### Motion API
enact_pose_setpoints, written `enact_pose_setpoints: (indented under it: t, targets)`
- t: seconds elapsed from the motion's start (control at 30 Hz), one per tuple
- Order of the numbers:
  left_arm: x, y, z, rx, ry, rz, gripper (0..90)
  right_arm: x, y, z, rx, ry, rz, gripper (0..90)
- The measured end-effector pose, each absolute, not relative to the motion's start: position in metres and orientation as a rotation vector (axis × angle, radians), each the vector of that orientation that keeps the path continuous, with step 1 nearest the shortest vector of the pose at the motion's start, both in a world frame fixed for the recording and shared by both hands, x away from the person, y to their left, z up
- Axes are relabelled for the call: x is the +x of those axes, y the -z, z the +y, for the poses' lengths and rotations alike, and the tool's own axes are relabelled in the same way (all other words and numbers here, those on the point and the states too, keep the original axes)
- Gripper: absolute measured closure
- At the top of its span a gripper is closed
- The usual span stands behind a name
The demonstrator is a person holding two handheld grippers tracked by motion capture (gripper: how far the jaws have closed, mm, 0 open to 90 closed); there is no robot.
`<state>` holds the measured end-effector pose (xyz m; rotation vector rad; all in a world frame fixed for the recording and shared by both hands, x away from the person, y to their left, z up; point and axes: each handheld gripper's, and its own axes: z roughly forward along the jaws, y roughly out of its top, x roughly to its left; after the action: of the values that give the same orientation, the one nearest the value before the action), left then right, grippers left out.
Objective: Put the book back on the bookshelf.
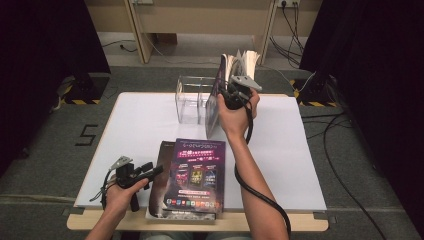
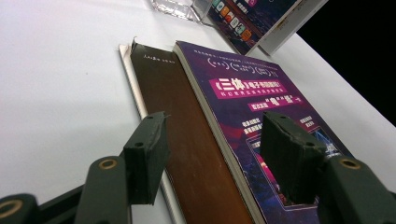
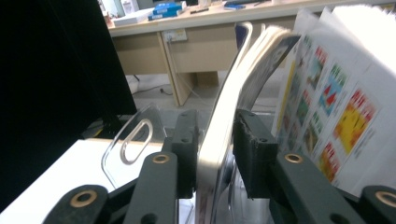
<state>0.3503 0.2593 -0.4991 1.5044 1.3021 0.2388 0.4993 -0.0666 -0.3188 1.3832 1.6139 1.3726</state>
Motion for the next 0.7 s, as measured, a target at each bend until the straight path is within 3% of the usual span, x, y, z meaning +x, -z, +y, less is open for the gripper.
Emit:
enact_pose_setpoints:
  t: [0.7]
  targets:
    - [0.350,0.498,0.259,1.505,-0.237,1.300,40.9,0.518,0.301,-0.066,1.535,-1.245,1.609,66.8]
